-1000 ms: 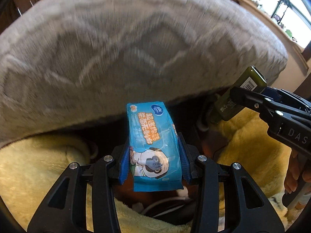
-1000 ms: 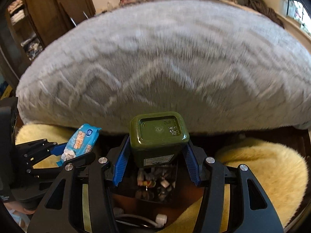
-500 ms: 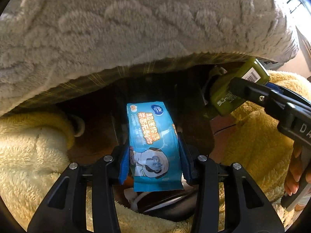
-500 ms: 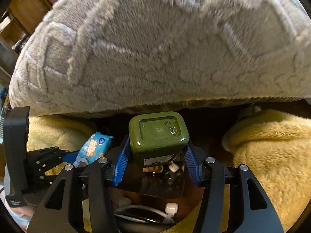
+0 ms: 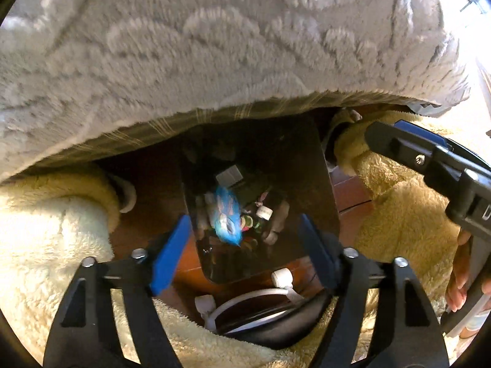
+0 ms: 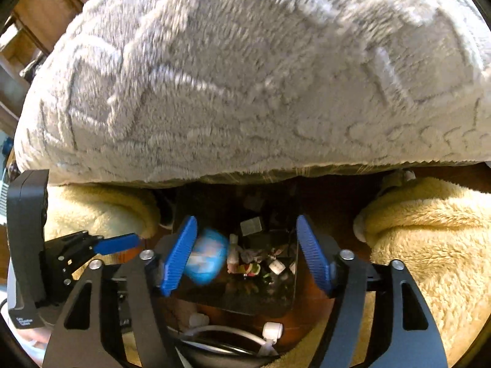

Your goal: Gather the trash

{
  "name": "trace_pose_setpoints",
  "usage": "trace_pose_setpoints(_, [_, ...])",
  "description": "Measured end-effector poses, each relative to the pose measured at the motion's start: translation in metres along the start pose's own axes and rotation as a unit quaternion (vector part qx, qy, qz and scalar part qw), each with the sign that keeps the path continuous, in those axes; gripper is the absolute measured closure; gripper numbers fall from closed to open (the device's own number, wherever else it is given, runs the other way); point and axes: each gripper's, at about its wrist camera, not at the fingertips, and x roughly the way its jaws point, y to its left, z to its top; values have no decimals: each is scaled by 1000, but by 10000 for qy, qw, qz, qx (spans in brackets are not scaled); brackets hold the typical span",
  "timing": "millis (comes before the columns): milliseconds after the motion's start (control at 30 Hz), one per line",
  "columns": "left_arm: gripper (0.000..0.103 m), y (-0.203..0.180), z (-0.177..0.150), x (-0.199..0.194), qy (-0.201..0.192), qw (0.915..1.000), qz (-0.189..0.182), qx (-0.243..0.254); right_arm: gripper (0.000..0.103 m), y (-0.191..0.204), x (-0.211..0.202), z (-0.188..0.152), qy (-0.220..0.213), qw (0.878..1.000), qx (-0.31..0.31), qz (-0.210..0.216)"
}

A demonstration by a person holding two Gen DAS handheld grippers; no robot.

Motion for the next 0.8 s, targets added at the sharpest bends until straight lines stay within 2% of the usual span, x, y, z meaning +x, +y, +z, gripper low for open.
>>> trace_pose_setpoints(100, [20, 2, 1, -16, -199, 9998, 29, -48, 18, 2, -21, 5, -307, 9994, -31, -145])
trace_pose_setpoints(133, [18, 2, 0, -25, -321, 9995, 39, -63, 11, 3, -24, 6, -378, 9991, -49, -185])
trace_pose_setpoints(233, [11, -2, 1, -51, -618, 9980, 97, -37, 3, 4, -49, 11, -774, 9964, -119, -331])
trace_pose_setpoints(367, [9, -3, 3, -94, -1214, 9921, 285, 95, 3, 11, -92, 15, -1428, 9870, -256, -696])
trace_pose_setpoints(500, [9, -15, 2, -149, -1865, 9812, 473, 181, 3, 22, -142, 17, -2035, 9727, -430, -1034])
trace_pose_setpoints(633, [9, -19, -3, -198, -2540, 9647, 686, 84, 3, 34, -186, 14, -2595, 9562, -510, -1254])
trace_pose_setpoints(800, [9, -25, -15, -249, -3305, 9397, 873, -83, 3, 39, -232, 7, -3303, 9361, -382, -1149])
